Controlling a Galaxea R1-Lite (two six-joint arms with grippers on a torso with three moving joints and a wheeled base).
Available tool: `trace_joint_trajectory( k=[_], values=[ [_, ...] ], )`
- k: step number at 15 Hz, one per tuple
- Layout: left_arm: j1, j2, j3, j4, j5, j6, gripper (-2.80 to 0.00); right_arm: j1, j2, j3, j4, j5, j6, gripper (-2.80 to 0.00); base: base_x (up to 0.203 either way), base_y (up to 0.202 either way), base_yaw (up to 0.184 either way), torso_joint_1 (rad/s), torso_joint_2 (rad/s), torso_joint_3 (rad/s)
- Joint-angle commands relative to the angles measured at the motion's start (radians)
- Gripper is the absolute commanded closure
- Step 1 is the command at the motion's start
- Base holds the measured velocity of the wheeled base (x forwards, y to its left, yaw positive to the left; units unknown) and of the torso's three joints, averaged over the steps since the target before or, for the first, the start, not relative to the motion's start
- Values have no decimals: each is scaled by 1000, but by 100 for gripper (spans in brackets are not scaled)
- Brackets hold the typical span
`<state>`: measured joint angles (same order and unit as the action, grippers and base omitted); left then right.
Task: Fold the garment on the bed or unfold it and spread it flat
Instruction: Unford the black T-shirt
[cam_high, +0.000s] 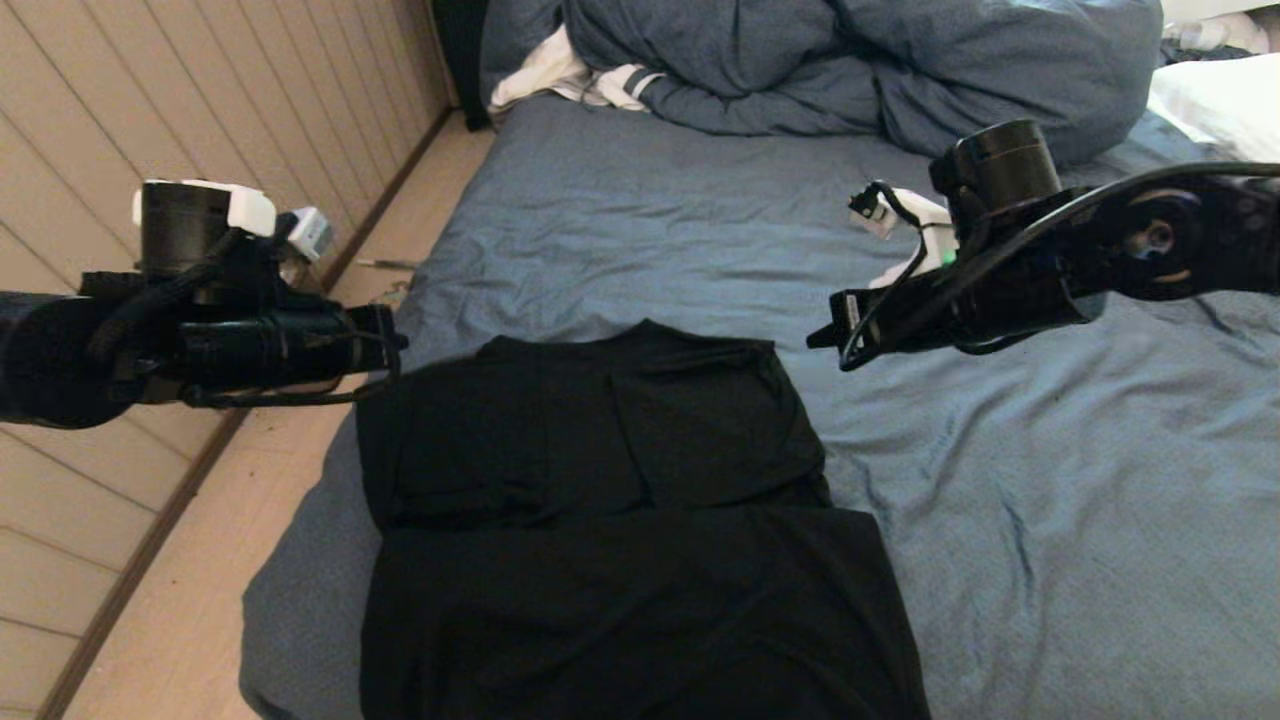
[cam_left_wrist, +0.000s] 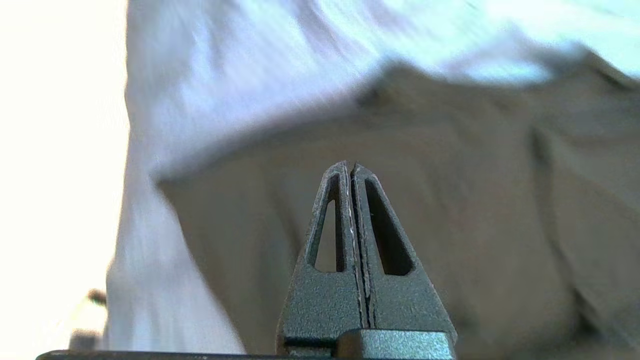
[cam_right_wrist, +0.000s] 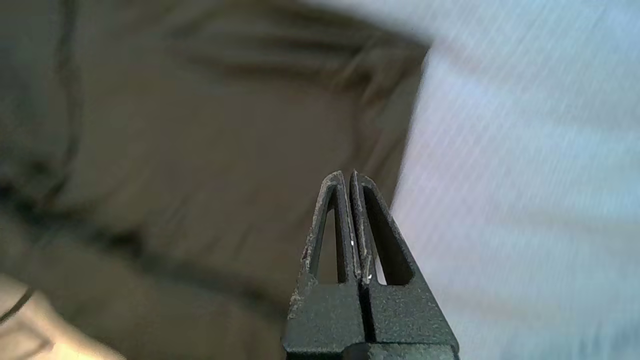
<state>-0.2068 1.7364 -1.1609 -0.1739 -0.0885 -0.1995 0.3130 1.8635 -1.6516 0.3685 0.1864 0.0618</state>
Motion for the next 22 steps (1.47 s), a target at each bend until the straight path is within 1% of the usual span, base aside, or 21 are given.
trace_joint_trajectory(
  k=[1, 2, 3, 4, 5, 9, 11, 13, 14, 15, 22],
  values=[
    [10, 144, -16, -84, 1, 33, 0, -13, 110, -45, -11, -13, -1, -280, 0, 0, 0, 0, 0, 0],
    [11, 179, -23, -122, 5, 55, -280, -19, 146, -68, -32, -41, -3, -280, 0, 0, 0, 0, 0, 0],
    [12, 215, -48, -137, 8, 64, -280, -22, 181, -89, -54, -60, -11, -280, 0, 0, 0, 0, 0, 0],
    [12, 241, -78, -134, 10, 68, -280, -25, 206, -108, -62, -65, -28, -280, 0, 0, 0, 0, 0, 0],
    [12, 249, -84, -125, 10, 71, -280, -24, 226, -123, -63, -65, -38, -280, 0, 0, 0, 0, 0, 0],
    [15, 255, -47, -149, 8, 64, -280, -22, 250, -120, -67, -65, -32, -280, 0, 0, 0, 0, 0, 0],
    [27, 244, 2, -216, 7, 64, -280, -22, 279, -148, -69, -64, -33, -280, 0, 0, 0, 0, 0, 0],
    [27, 249, 20, -266, 9, 72, -280, -21, 314, -161, -69, -64, -29, -280, 0, 0, 0, 0, 0, 0],
    [27, 247, 20, -268, 7, 72, -280, -16, 322, -163, -69, -65, -29, -254, 0, 0, 0, 0, 0, 0],
    [27, 249, 20, -268, 7, 71, -280, -16, 334, -169, -70, -65, -26, 0, 0, 0, 0, 0, 0, 0],
    [30, 233, 35, -271, 9, 65, -280, -1, 333, -231, -82, -64, -20, 0, 0, 0, 0, 0, 0, 0]
  ],
)
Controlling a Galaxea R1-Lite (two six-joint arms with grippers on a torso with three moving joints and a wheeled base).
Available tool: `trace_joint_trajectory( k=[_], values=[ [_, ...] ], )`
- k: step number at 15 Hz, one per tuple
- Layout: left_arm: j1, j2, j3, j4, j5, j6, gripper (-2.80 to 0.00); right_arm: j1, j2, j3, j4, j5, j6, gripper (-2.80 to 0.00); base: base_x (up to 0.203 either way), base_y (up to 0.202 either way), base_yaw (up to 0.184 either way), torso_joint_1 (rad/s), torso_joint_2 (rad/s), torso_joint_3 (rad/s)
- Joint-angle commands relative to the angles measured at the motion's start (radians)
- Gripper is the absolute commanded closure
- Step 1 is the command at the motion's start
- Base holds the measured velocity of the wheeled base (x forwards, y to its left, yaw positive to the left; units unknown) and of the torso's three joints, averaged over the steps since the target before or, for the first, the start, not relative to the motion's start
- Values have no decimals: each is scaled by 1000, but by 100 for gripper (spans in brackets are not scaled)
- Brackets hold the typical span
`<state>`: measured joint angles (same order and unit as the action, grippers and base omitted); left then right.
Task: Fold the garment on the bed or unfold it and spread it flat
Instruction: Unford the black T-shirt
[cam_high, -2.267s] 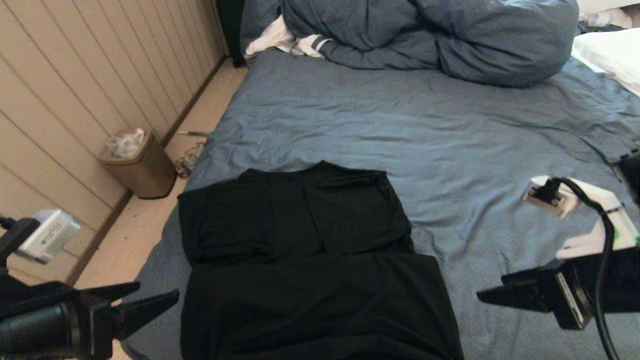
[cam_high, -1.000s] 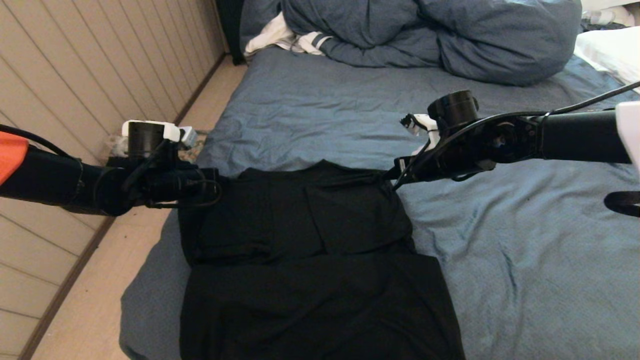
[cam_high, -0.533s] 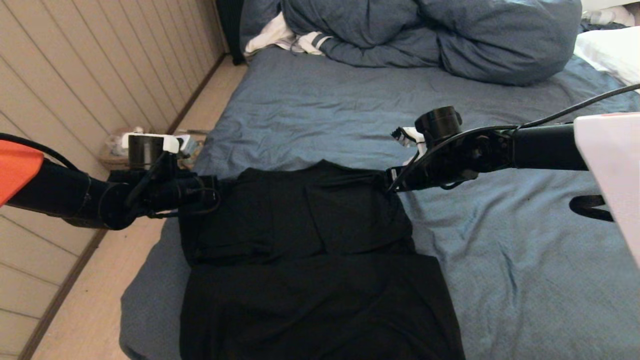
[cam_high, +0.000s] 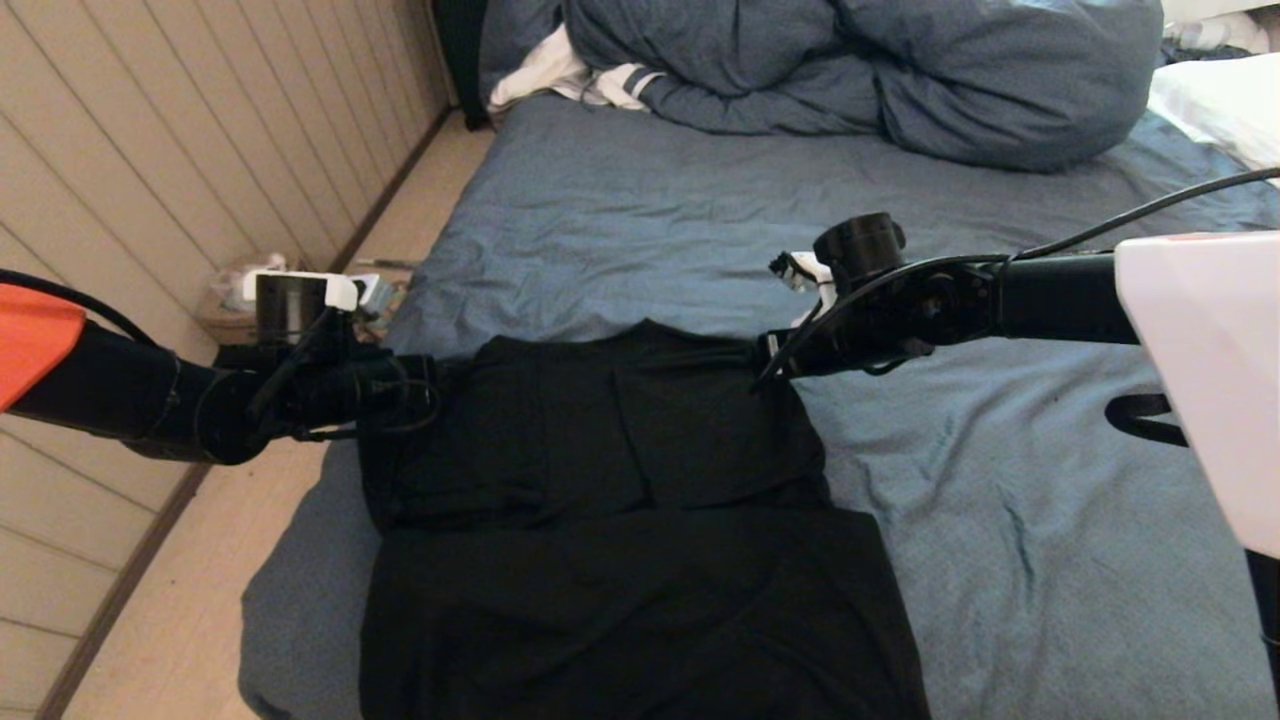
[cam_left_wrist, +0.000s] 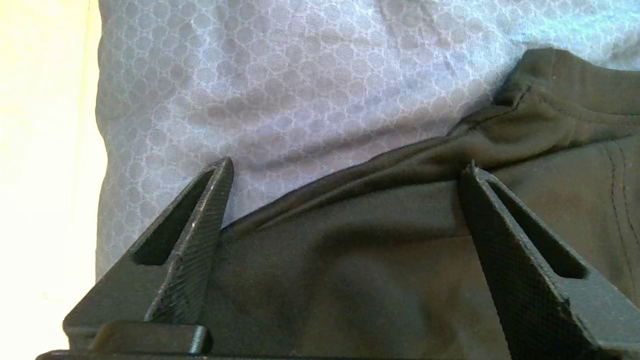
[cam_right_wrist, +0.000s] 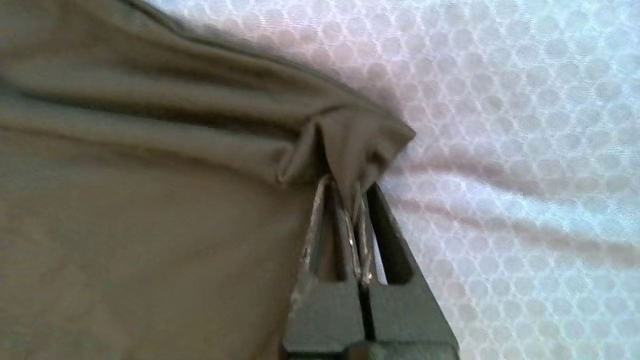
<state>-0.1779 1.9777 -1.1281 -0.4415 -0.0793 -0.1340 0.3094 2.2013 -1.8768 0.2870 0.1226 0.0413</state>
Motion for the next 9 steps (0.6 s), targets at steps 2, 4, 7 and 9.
trace_joint_trajectory(
  k=[2, 4, 7, 9],
  values=[
    [2, -17, 12, -14, 0, -1, -280, 7, -8, -19, 0, -1, -1, 0, 0, 0, 0, 0, 0, 0],
    [17, -22, 27, -44, 0, -1, -280, 7, -11, -31, 1, -2, 0, 0, 0, 0, 0, 0, 0, 0],
    [54, -28, 47, -93, -2, 4, -280, 9, -31, -11, 7, -4, -2, 0, 0, 0, 0, 0, 0, 0],
    [77, -26, 45, -105, -7, 7, -280, 9, -34, 0, 9, -5, -1, 0, 0, 0, 0, 0, 0, 0]
  ],
)
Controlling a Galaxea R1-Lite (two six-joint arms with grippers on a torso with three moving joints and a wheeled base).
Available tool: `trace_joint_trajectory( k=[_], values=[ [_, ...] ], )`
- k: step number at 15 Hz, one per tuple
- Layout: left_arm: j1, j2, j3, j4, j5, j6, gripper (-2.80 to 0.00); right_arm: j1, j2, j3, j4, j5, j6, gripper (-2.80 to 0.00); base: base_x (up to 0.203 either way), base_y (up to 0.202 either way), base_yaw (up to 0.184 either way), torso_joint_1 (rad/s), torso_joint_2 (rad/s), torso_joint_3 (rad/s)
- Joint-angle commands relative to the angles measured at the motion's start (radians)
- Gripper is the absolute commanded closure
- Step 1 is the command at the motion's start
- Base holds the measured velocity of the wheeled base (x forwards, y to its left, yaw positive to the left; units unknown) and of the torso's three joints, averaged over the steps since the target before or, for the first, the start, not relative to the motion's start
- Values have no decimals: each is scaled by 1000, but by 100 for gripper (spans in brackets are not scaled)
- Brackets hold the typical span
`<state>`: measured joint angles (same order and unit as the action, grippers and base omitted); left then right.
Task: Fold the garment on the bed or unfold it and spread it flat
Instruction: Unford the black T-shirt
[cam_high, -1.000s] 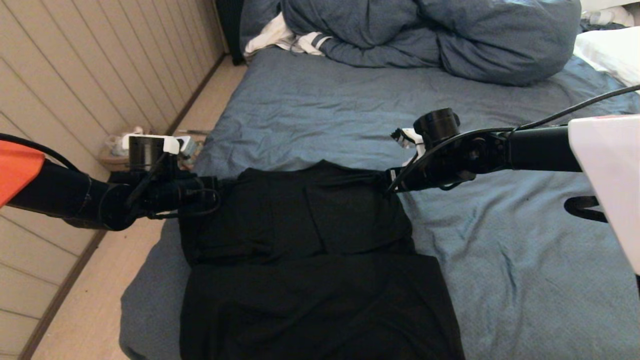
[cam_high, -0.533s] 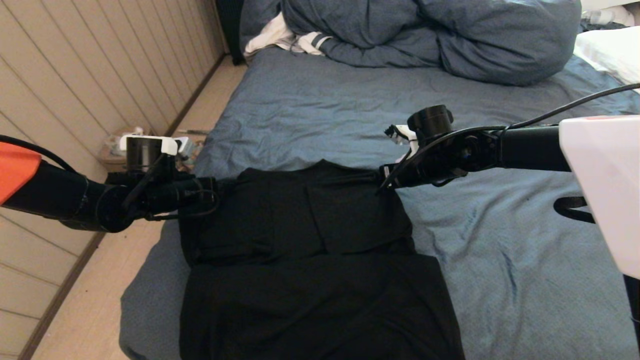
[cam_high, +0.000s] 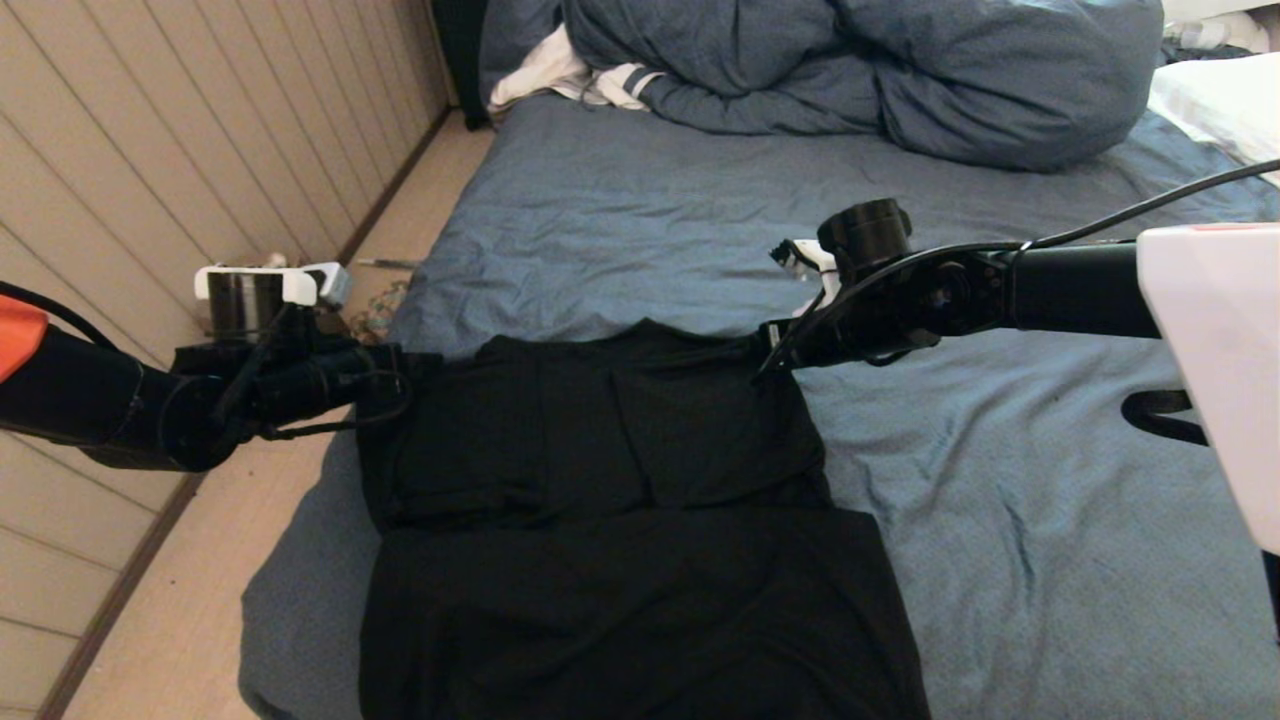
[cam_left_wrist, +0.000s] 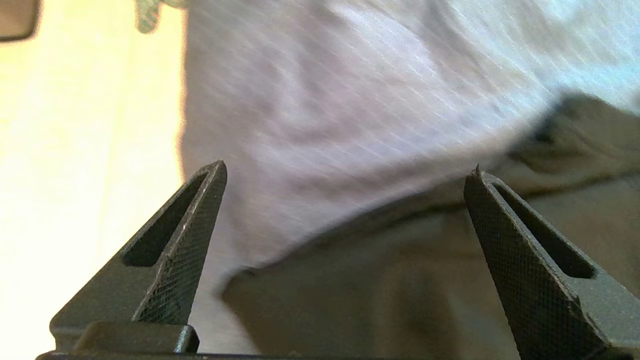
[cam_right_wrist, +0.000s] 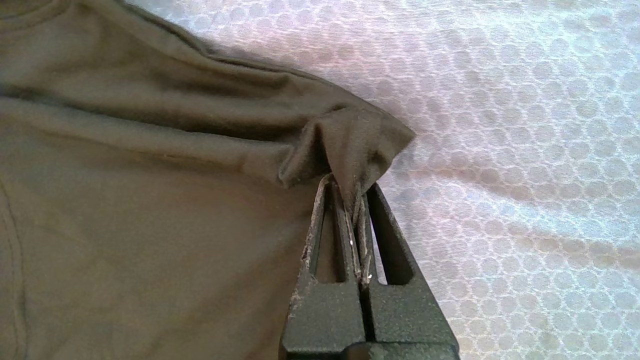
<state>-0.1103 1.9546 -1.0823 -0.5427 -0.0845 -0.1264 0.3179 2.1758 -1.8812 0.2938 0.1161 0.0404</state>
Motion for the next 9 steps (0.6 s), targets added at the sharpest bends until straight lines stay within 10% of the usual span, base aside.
trace_joint_trajectory(
  k=[1, 9],
  values=[
    [18, -12, -5, -10, -2, -2, -280, -2, -10, 5, 4, -1, 3, 0, 0, 0, 0, 0, 0, 0],
    [-5, -89, 180, -40, -31, -9, -280, -11, -28, 10, 5, -3, 4, 0, 0, 0, 0, 0, 0, 0]
  ],
)
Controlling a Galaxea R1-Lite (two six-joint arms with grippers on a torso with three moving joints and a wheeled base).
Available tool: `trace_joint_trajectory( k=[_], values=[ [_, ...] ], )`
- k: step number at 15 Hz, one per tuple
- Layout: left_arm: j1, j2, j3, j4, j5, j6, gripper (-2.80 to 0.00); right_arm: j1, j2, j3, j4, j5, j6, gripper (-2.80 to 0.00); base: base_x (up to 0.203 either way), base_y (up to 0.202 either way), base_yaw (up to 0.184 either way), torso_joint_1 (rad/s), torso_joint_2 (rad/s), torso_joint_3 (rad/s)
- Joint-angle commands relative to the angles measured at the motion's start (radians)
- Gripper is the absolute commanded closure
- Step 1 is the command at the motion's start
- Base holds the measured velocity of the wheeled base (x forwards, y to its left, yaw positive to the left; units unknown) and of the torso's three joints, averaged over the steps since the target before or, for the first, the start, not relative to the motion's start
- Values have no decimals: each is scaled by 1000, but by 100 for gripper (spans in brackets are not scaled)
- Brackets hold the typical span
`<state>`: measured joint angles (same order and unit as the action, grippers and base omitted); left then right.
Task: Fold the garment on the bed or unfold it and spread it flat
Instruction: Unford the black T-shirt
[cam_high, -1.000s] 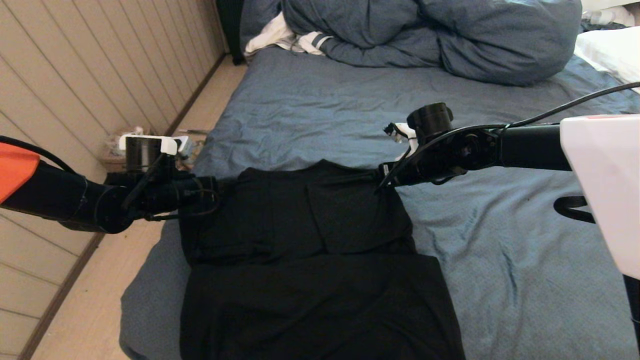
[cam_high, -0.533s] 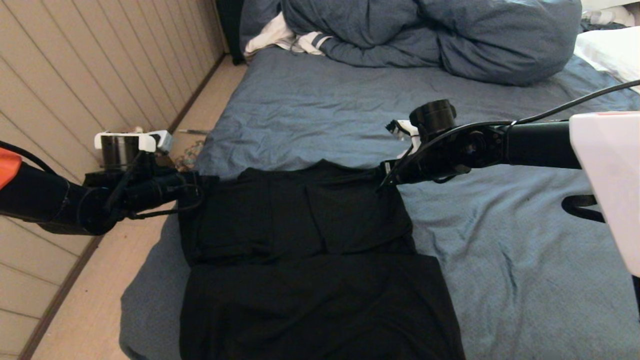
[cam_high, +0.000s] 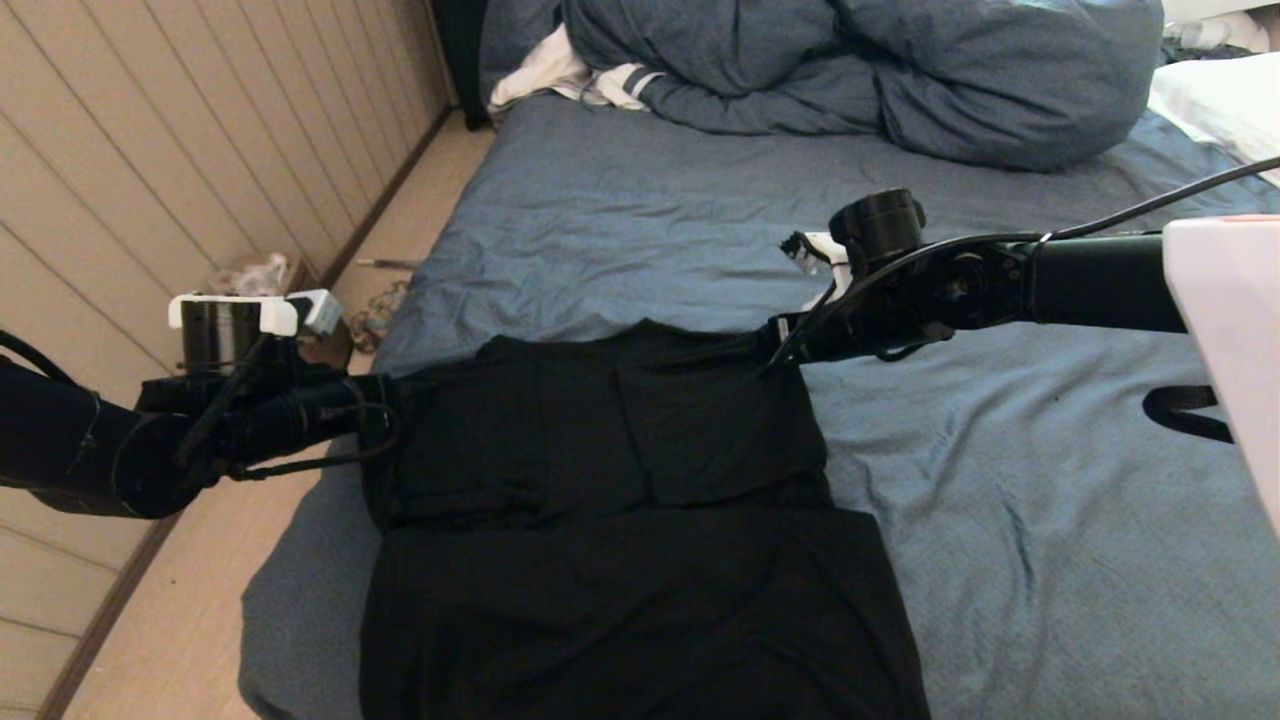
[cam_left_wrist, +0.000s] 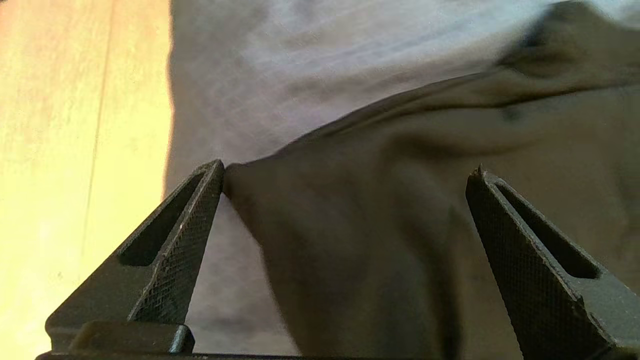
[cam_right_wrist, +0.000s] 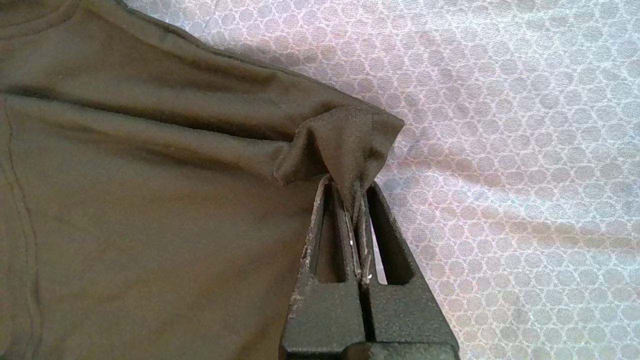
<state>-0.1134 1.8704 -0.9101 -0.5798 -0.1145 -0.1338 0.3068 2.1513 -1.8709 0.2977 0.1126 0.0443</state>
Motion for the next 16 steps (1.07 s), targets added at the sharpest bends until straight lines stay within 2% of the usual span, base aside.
trace_joint_trajectory(
  k=[1, 4, 5, 6, 16],
  values=[
    [-3, -5, 10, -3, -1, -3, -280, 0, -2, -1, 1, 1, 0, 0, 0, 0, 0, 0, 0, 0],
    [-17, 27, 7, -6, -1, -6, -280, 0, 4, -1, 1, 1, 0, 0, 0, 0, 0, 0, 0, 0],
    [-22, 29, 10, -9, -1, -4, -59, 0, 6, -2, 0, 1, 0, 0, 0, 0, 0, 0, 0, 0],
    [-22, 29, 10, -9, -1, -4, 0, 0, 8, -5, 0, 1, -1, 0, 0, 0, 0, 0, 0, 0],
    [-41, 33, -53, -30, -7, -22, 0, 2, 4, -40, -8, 2, -3, 0, 0, 0, 0, 0, 0, 0]
  ],
)
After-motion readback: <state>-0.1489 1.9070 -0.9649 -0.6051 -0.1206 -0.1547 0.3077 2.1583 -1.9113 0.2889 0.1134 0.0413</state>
